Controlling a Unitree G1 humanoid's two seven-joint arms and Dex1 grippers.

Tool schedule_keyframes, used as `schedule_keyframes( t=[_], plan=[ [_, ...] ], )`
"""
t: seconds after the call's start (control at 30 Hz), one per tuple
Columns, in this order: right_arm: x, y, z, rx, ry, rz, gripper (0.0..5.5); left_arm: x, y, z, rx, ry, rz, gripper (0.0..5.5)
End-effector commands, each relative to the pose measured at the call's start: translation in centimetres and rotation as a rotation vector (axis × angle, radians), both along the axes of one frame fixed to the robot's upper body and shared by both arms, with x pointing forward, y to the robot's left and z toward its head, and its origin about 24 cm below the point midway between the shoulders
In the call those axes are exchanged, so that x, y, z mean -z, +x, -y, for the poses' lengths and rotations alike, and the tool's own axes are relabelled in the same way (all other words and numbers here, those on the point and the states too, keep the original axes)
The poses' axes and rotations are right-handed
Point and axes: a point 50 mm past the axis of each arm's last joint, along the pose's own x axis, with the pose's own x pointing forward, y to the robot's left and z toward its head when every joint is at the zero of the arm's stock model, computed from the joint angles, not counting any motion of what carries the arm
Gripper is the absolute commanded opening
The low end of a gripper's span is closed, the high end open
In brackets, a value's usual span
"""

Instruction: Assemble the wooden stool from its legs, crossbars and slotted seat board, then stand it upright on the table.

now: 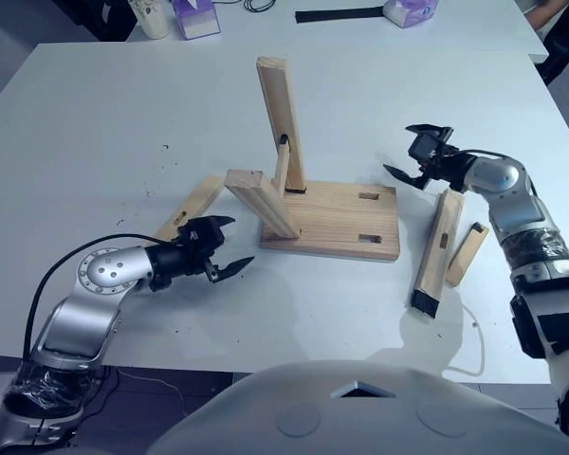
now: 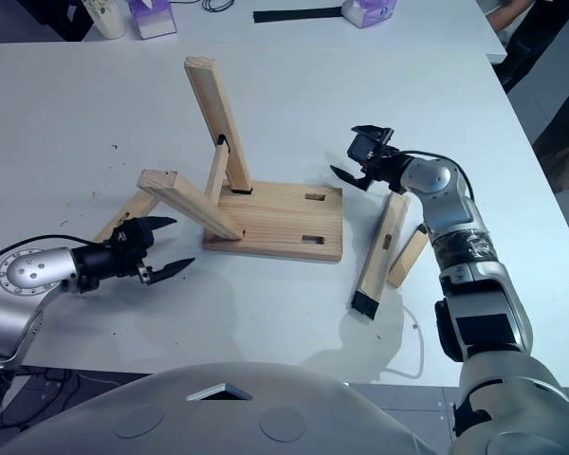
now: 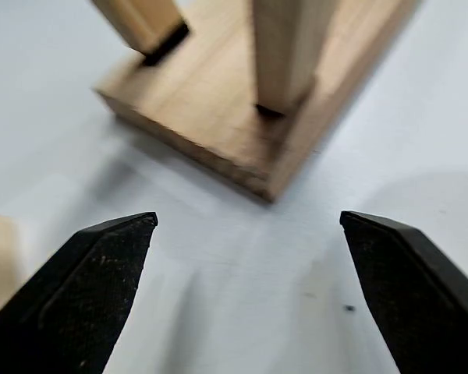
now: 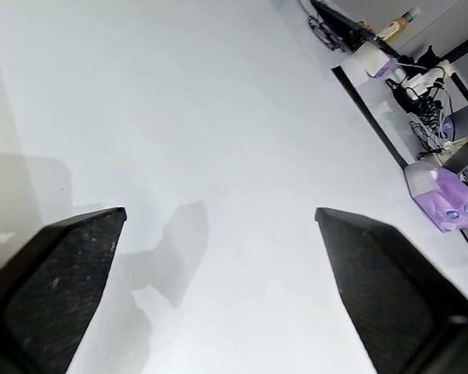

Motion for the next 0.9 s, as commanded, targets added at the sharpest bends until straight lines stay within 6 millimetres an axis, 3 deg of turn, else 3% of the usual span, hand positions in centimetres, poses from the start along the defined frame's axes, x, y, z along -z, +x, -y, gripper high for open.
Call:
schedule_keyframes(
  t=[0.03,0.17,0.47,0.7,0.9],
  plan=[
    [0.9,-0.3,-0.2,-0.101,-0.061,-0.072,4.48,2.0,0.2,1.6,0.010,0.033,-0.032,4.37],
    [1.5,-1.4,-0.5,-0.219,-0.080,-0.149,4.48,3.1,1.7,2.7,-0.055,0.059,0.005,4.37],
    [0.7,-4.3,-2.0,-0.389,-0.031,-0.166,4.48,3.9,6.8,2.5,-0.233,0.134,0.155,4.37],
    [0.9,-6.6,-4.8,-0.442,0.043,-0.171,4.48,5.0,7.7,4.1,-0.200,0.121,0.167,4.37],
    [1.0,-6.8,-5.7,-0.406,0.064,-0.155,4.48,4.8,8.2,4.7,-0.170,0.098,0.185,4.37]
  ],
)
